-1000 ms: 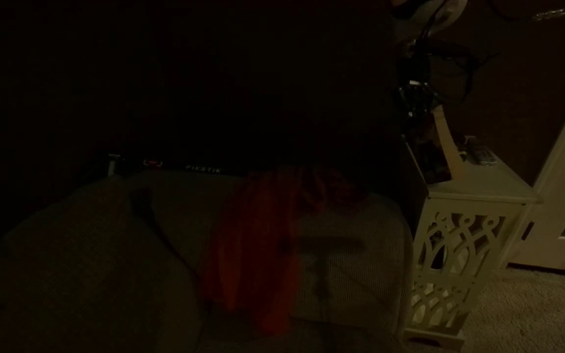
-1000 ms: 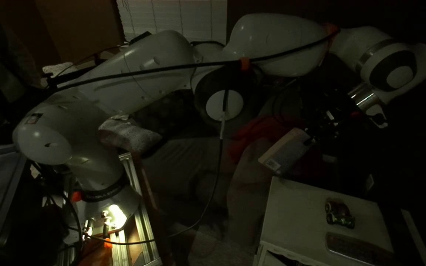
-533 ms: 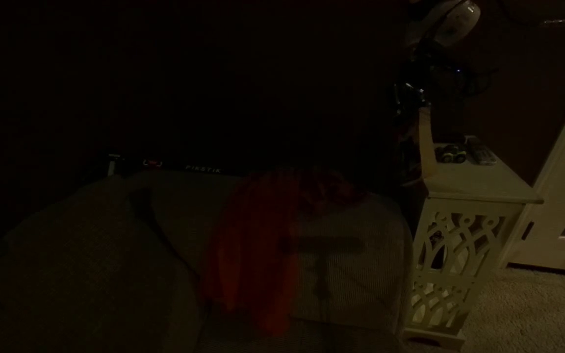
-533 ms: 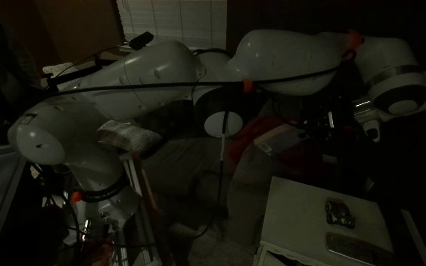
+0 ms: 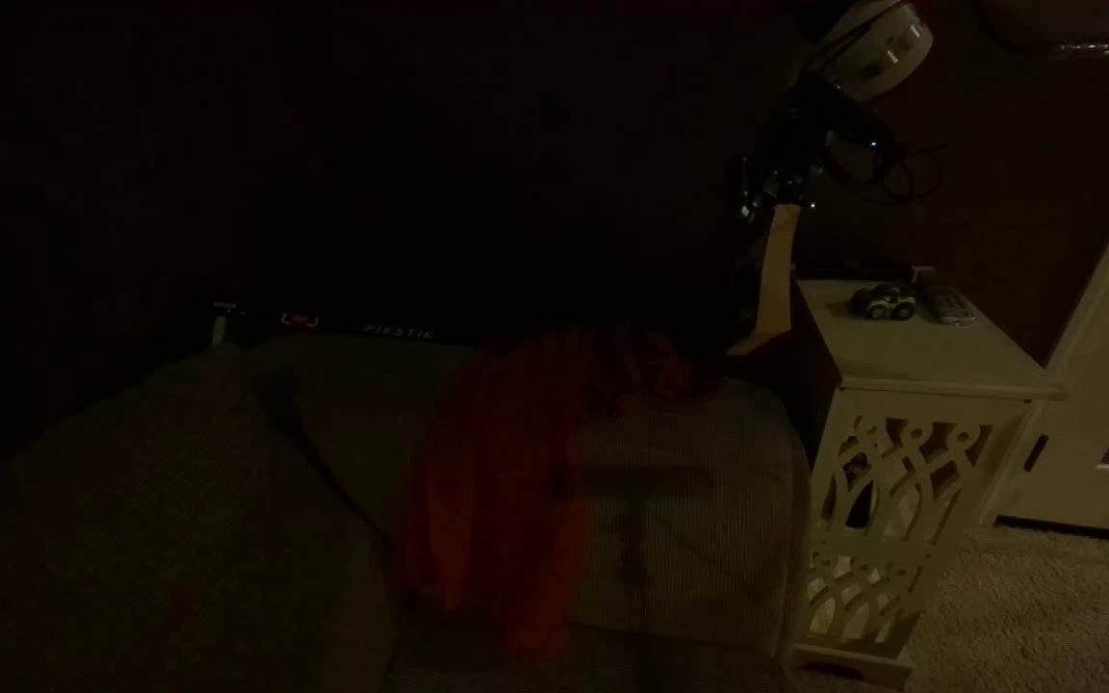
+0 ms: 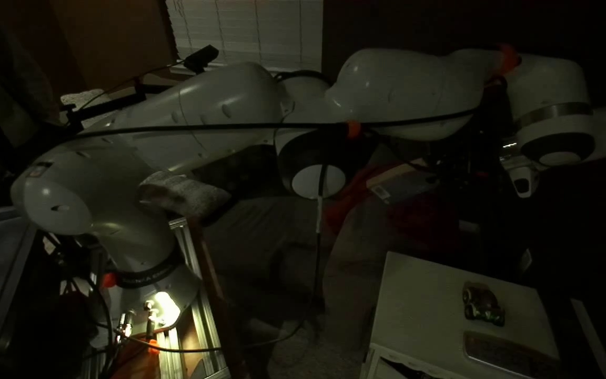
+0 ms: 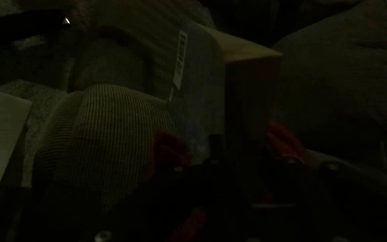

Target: Pick up the book from the top of the basket and put it on the handle of the couch

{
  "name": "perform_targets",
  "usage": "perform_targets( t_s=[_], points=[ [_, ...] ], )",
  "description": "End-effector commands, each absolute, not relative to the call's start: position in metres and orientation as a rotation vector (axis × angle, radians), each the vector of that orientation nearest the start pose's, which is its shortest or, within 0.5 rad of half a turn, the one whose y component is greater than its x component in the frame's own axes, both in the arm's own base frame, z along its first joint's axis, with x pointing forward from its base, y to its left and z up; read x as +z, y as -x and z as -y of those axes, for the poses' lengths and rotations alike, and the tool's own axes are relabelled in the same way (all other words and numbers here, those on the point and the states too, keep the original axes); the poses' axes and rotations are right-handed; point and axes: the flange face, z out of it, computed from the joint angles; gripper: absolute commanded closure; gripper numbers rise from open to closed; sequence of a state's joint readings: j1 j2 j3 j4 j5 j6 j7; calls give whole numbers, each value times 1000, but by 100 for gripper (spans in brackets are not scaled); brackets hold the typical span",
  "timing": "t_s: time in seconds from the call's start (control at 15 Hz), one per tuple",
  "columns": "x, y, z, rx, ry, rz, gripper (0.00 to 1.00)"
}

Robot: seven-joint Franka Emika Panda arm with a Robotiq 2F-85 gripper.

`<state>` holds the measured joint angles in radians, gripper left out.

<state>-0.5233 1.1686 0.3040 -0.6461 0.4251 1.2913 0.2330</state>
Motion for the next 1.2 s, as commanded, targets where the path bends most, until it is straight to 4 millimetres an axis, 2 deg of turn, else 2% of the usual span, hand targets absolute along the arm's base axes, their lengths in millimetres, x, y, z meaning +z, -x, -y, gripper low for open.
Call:
perform_targets(
  t_s=[0.0,0.47,0.67,0.87,0.93,1.07,1.13],
  points=[
    [273,-721,223,478,2207,-667,93],
    [293,-757,206,250,1907,-811,93],
    [295,-774,175,107,1808,-785,93],
    [296,-784,138,-83,1823,-669,93],
    [286,-788,159,-15,1823,-735,70],
    [285,-791,137,-60,1840,-687,70],
    [285,-791,134,-64,1847,-678,70]
  ],
)
